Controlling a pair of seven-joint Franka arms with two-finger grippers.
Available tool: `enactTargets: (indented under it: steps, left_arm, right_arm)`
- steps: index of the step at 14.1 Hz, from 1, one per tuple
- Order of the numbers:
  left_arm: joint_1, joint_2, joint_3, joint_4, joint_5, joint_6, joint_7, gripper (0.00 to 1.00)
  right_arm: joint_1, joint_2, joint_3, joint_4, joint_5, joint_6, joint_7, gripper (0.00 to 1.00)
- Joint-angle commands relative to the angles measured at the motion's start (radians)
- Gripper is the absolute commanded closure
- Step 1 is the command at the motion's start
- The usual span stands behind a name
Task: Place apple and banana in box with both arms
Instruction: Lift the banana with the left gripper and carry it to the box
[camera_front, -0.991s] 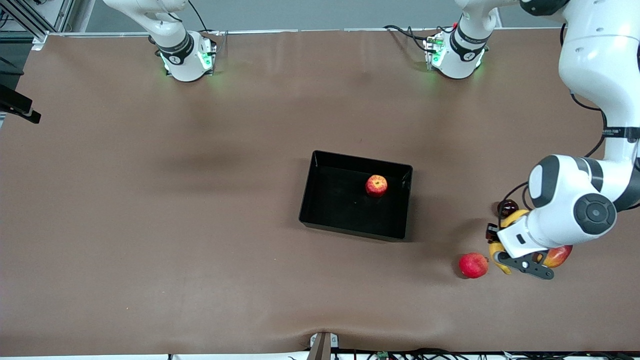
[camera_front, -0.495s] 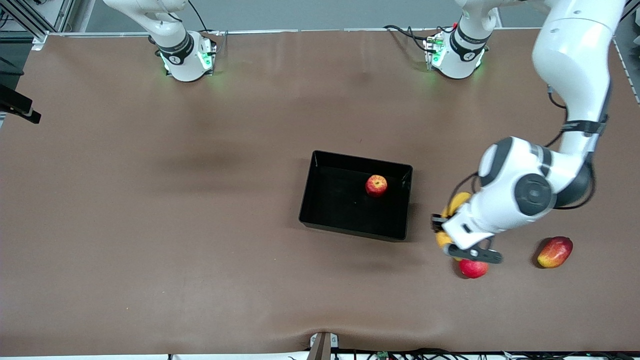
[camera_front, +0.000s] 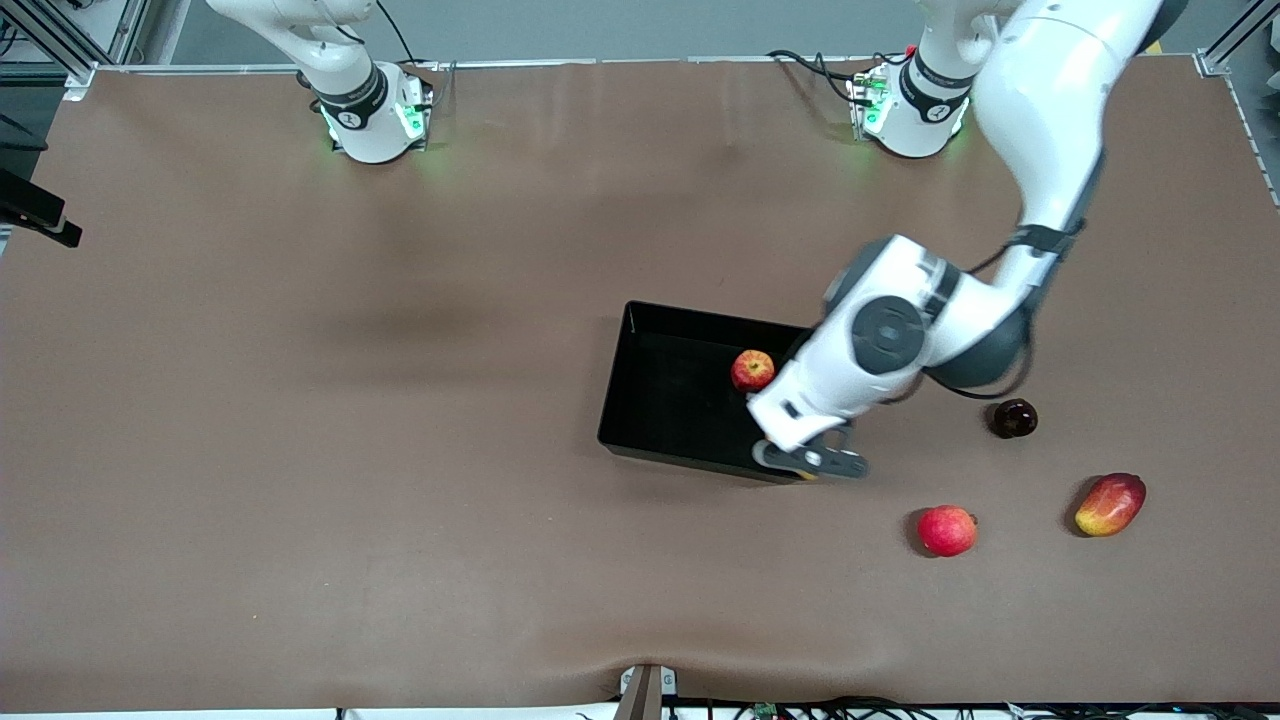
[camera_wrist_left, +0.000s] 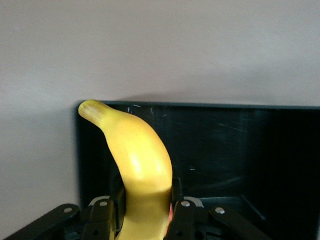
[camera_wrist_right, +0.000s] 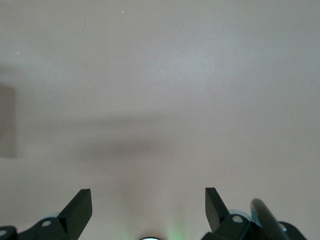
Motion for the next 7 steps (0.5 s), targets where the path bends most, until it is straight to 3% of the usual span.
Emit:
enactTargets:
  steps: [1, 3, 7]
  left_arm:
    - [-0.053, 0.018, 0.011, -0.001, 0.002, 0.057, -0.036, 1.00]
    - [-0.105, 0.038, 0.015, -0.001, 0.018, 0.094, -0.082, 1.00]
    - [-0.211, 0.083, 0.089, 0.000, 0.043, 0.183, -0.142, 1.00]
  right_arm:
    - [-0.024, -0.002, 0.014, 0.001, -0.002, -0.001, 0.002, 0.00]
    - [-0.025, -0.001, 0.014, 0.001, -0.002, 0.001, 0.002, 0.00]
    - [-0.027, -0.001, 0.014, 0.001, -0.002, -0.001, 0.002, 0.00]
